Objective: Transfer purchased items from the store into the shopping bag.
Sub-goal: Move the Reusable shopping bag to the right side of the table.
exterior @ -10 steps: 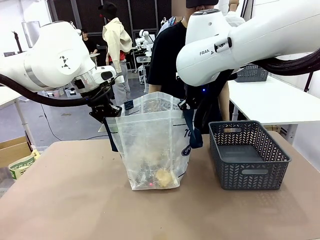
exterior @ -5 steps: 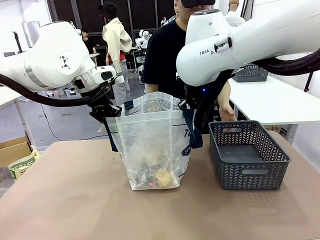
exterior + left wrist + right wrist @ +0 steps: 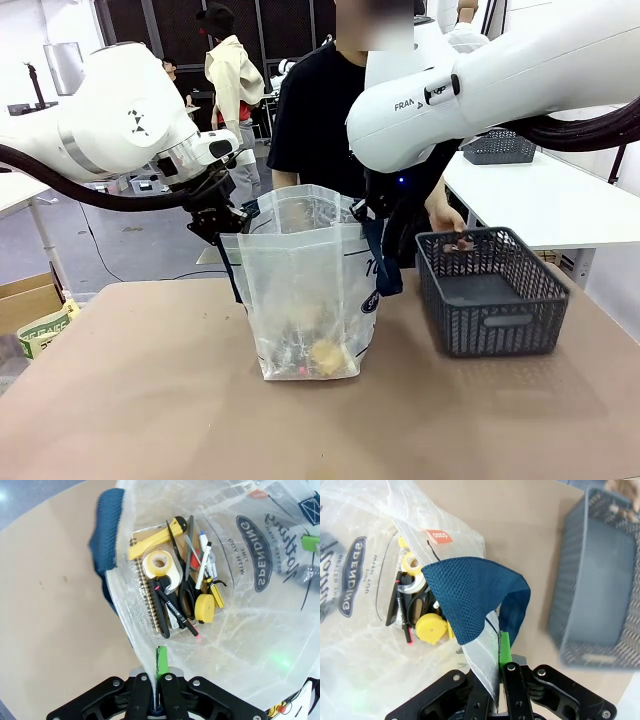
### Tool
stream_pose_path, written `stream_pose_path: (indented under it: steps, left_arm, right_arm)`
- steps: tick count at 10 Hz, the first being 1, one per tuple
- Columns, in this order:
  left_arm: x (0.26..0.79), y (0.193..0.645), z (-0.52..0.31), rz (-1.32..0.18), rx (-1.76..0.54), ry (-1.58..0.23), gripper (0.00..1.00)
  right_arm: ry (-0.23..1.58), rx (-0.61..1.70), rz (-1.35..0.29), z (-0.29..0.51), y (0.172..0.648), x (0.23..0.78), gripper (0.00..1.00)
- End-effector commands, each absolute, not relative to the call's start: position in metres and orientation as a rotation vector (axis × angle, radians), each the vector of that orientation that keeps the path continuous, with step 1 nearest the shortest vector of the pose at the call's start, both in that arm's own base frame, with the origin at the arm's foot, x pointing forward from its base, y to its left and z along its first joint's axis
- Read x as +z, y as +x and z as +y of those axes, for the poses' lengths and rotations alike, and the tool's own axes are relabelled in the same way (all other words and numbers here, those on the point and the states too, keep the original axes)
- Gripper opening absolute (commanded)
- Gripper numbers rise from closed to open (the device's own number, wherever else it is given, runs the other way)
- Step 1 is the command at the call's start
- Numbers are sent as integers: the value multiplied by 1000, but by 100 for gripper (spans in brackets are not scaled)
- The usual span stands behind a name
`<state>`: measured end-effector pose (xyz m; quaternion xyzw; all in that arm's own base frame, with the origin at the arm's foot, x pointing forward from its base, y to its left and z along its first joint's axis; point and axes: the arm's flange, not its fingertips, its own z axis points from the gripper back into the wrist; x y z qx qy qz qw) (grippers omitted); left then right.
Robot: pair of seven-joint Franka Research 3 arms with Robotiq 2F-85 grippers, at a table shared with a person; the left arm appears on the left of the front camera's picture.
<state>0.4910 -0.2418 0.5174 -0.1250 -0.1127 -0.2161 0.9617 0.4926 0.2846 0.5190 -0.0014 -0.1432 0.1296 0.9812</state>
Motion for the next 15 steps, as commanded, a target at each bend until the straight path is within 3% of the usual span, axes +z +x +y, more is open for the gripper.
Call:
stream_pose_path:
  steps: [1, 5, 7, 10, 15]
  left_arm:
    - [515, 501, -256, -217, -397, -291, 0]
    - [516, 510, -266, -221, -339, -359, 0]
    - [515, 501, -262, -211, -387, -292, 0]
    - [517, 501, -276, -232, -493, -377, 0]
    - [510, 512, -286, -218, -441, -458, 0]
  right_arm:
    - [-50, 190, -270, 305, 497, 523, 0]
    - [-72, 70, -198, 327, 499, 518, 0]
    - [-46, 118, -220, 317, 494, 519, 0]
    - [27, 59, -214, 325, 497, 524, 0]
    - [76, -55, -263, 347, 492, 529, 0]
